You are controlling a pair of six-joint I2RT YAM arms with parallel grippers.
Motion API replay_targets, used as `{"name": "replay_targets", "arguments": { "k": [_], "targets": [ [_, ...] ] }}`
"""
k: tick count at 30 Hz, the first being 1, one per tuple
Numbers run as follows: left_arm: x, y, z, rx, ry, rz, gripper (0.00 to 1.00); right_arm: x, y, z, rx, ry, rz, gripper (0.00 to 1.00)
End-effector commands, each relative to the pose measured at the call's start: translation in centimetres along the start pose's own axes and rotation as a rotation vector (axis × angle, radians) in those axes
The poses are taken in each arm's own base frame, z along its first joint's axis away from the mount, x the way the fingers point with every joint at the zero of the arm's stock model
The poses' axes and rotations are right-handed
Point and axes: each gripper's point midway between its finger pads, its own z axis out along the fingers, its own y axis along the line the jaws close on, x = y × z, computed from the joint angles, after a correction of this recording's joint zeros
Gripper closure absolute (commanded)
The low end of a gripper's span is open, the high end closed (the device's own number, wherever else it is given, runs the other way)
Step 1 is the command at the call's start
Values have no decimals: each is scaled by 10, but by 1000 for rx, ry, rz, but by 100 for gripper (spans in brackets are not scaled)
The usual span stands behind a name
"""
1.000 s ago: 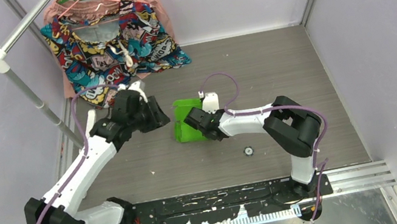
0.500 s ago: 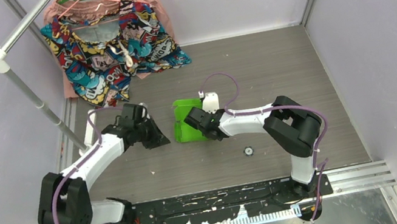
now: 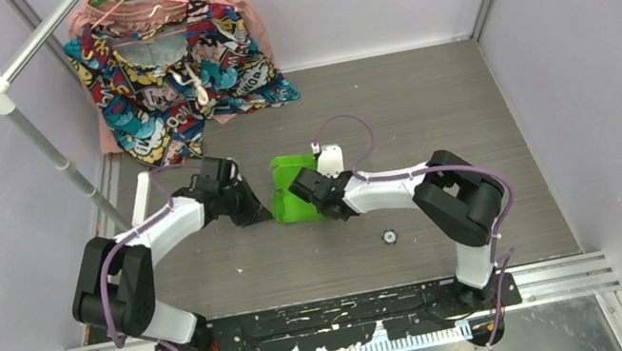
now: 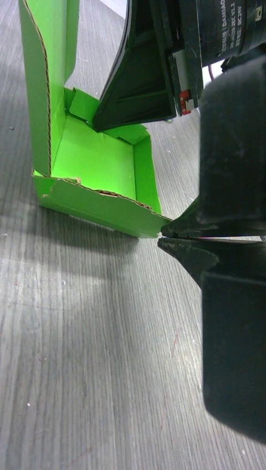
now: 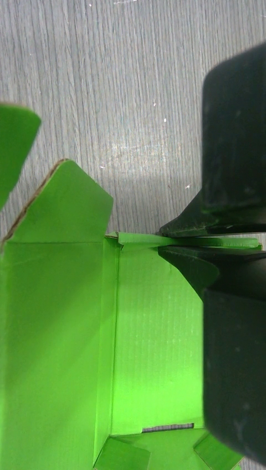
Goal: Fold the paper box
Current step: Fold the paper box at the center of the board.
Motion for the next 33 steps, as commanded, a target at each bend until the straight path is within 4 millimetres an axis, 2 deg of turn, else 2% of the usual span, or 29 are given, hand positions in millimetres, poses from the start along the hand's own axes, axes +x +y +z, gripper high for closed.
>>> {"name": "replay_targets", "arguments": {
  "k": [1,4,7,12,21,33],
  "targets": [
    [-28,-24,-8,75,-76,22,100,28,-13,4,20,89,-45,99],
    [-32,-22,-6,82,-78,8,100,29,-12,5,15,93,-42,99],
    [-32,-23,-2,98,-60,2,90,30,-12,5,11,95,-42,99],
    [-32,-27,0,122,-53,4,80,30,-12,5,10,95,-43,99],
    [-34,-36,0,167,-54,13,79,34,-11,8,6,104,-42,99],
    [-32,-36,10,173,-31,10,81,36,-10,9,5,111,-44,99]
  ]
}}
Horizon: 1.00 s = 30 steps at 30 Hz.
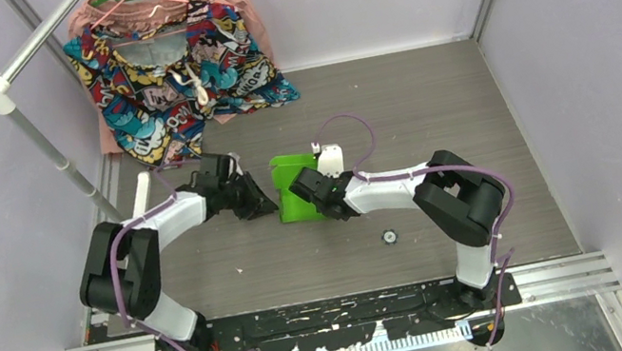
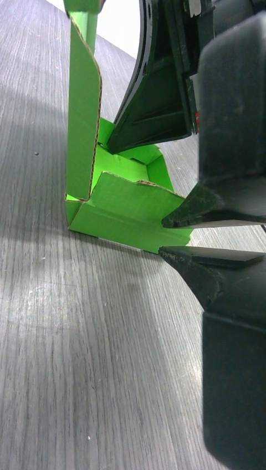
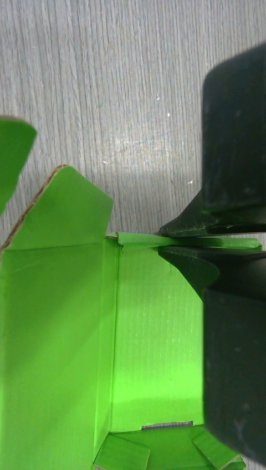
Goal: Fold the paper box
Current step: Fold the paper box at the center of the board.
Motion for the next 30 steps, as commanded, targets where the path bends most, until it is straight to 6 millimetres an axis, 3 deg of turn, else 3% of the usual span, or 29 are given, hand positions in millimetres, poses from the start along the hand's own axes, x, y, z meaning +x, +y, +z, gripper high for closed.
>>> {"name": "replay_targets", "arguments": {
  "k": [1,30],
  "targets": [
    [-15,-24,-1,77,-35,25,81,37,-13,8,26,117,-55,99],
    [-12,-40,9,57,-13,75,83,39,-11,10,22,128,-67,99]
  ]
}}
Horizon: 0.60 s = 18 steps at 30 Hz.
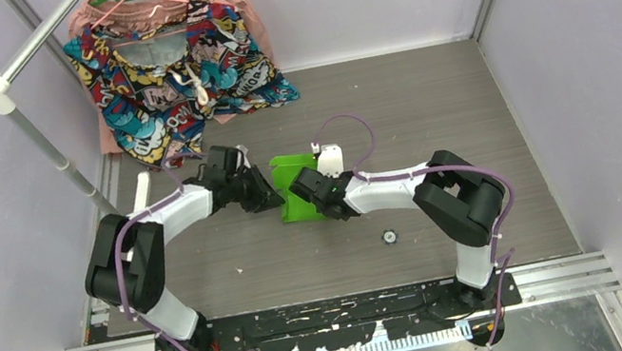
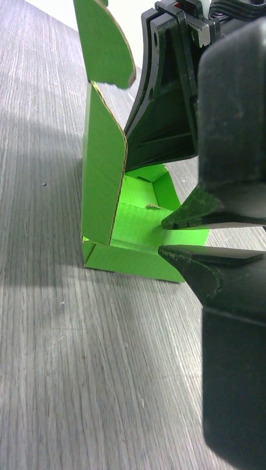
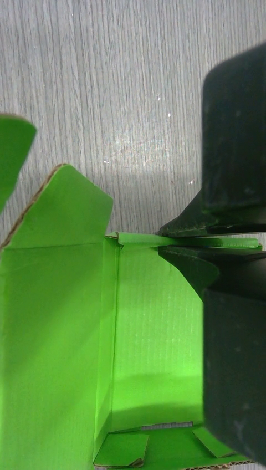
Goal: Fold the paper box
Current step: Fold the paper box at the center of the board.
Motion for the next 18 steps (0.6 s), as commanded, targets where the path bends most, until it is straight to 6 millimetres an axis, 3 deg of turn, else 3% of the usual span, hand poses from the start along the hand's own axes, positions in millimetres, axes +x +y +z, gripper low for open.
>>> {"name": "replay_targets", "arguments": {
  "k": [1,18],
  "targets": [
    [-11,-18,-2,20,-26,43,83,39,-11,10,23,128,-64,99],
    [-2,-9,5,-75,-2,105,84,43,-9,13,16,137,-64,99]
  ]
}}
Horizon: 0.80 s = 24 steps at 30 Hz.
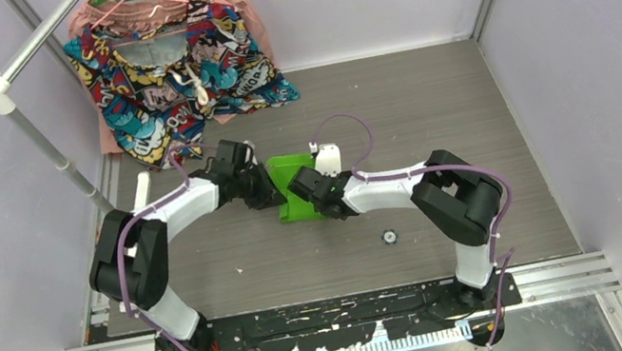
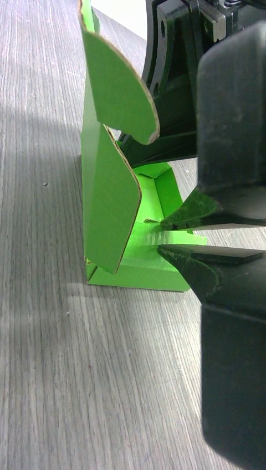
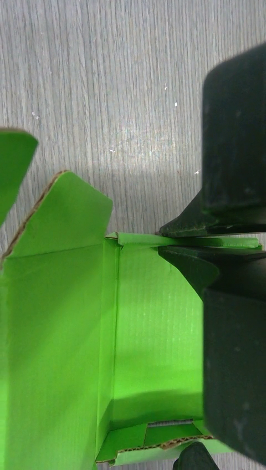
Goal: Fold the paper box
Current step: Fold the paper box at the center of the board.
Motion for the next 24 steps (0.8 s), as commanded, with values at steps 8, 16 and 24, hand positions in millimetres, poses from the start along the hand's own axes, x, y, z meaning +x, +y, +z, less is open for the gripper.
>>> {"name": "replay_targets", "arguments": {
  "k": [8,16,24],
  "targets": [
    [-2,-2,1,-21,-5,41,84,46,-16,11,32,144,-61,99],
    [0,-1,-7,-166,-5,135,85,49,-18,13,38,149,-59,99],
    [4,5,-5,-220,13,161,85,50,-17,12,30,151,-55,99]
  ]
}}
